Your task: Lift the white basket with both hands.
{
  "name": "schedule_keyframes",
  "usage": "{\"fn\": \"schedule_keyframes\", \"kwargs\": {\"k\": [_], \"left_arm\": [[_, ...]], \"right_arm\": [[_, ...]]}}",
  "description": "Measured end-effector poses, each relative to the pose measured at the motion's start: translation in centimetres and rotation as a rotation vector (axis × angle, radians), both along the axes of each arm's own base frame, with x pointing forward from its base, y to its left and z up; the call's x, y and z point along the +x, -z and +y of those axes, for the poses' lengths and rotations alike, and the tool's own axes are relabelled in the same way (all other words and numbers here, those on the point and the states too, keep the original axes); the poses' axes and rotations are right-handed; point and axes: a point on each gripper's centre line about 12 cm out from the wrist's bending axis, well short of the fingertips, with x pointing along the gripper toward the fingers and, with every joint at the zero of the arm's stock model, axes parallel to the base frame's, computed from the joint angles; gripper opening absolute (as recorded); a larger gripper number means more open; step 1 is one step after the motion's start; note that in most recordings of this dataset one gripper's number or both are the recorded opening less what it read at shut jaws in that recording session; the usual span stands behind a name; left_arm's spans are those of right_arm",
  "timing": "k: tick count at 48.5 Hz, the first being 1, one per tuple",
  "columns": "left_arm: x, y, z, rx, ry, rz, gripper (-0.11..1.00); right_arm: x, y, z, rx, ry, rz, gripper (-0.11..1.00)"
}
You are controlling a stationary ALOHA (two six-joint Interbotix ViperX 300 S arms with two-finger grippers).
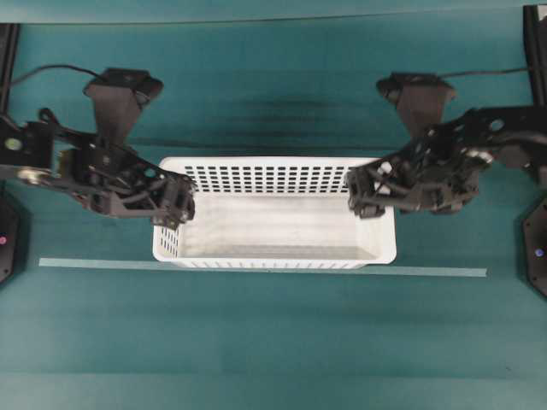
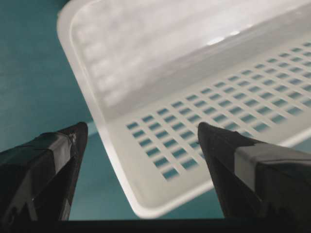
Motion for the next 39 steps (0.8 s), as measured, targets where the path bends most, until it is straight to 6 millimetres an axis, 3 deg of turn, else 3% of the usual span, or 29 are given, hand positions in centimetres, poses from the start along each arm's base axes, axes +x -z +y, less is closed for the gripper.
{"fn": "schedule_keyframes", "kwargs": {"k": [9, 21, 39], "left_arm": [[-1.0, -3.6, 0.0, 0.043, 0.049, -0.111, 0.94], [-2.7, -7.2, -0.1, 0.146, 0.166, -0.234, 0.94], [-3.6, -11.6, -0.4, 0.358, 0.336, -0.472, 0.94]], "right_arm": [[0.0, -3.7, -0.5, -0.045, -0.009, -0.11, 0.97], [-0.1, -8.7, -0.4, -0.169, -0.153, -0.277, 0.97], [-0.2, -12.6, -0.1, -0.344, -0.306, -0.508, 0.96]]}}
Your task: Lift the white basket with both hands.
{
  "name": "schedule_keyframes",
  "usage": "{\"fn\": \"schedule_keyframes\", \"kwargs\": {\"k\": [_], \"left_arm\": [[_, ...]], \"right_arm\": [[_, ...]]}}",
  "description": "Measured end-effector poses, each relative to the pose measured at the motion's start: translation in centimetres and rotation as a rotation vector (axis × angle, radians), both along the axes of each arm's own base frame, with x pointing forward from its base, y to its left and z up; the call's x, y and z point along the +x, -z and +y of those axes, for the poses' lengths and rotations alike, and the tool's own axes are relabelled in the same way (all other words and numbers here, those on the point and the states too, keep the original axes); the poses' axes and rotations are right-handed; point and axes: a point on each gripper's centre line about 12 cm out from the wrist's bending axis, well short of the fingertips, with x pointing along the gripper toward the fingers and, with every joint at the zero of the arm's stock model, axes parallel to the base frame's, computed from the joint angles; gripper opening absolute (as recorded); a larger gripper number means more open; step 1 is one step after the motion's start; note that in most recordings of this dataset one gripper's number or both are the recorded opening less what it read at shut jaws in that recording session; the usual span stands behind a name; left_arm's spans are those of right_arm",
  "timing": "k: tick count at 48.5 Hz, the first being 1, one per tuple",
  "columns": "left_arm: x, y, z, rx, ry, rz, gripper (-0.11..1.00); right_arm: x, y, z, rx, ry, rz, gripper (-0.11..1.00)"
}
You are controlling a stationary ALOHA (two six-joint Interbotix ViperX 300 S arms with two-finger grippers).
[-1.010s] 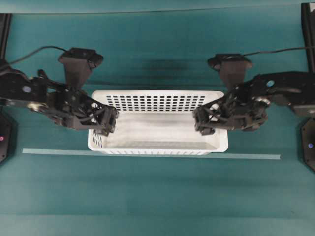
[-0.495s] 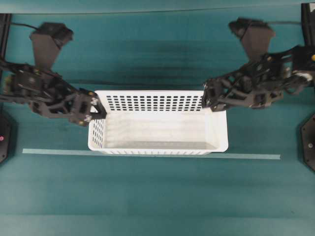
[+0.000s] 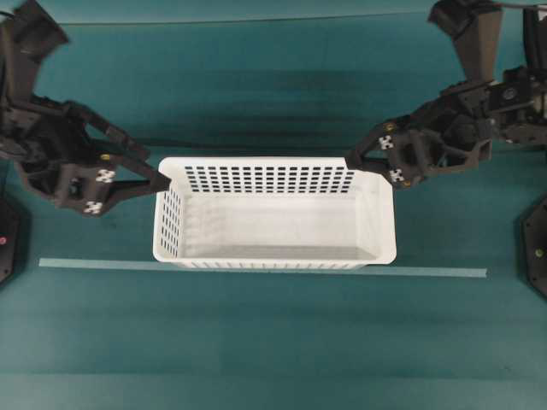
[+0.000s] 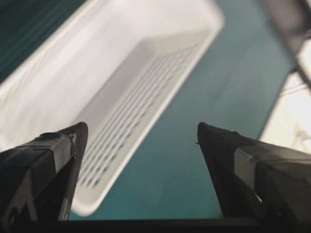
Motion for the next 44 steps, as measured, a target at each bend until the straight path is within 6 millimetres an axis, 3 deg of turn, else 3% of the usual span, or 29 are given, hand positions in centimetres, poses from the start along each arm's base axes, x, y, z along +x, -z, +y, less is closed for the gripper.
{"fn": "schedule_keyframes", "kwargs": {"k": [24, 44], "left_arm": [[-1.9, -4.0, -0.7, 0.317, 0.149, -0.258, 0.93], [-5.6, -7.0, -1.6, 0.475, 0.203, -0.416, 0.93]], "right_arm": [[-1.7, -3.6, 0.8, -0.382, -0.171, -0.343, 0.95], [-5.4, -5.4, 2.6, -0.639, -0.311, -0.459, 0.95]]}}
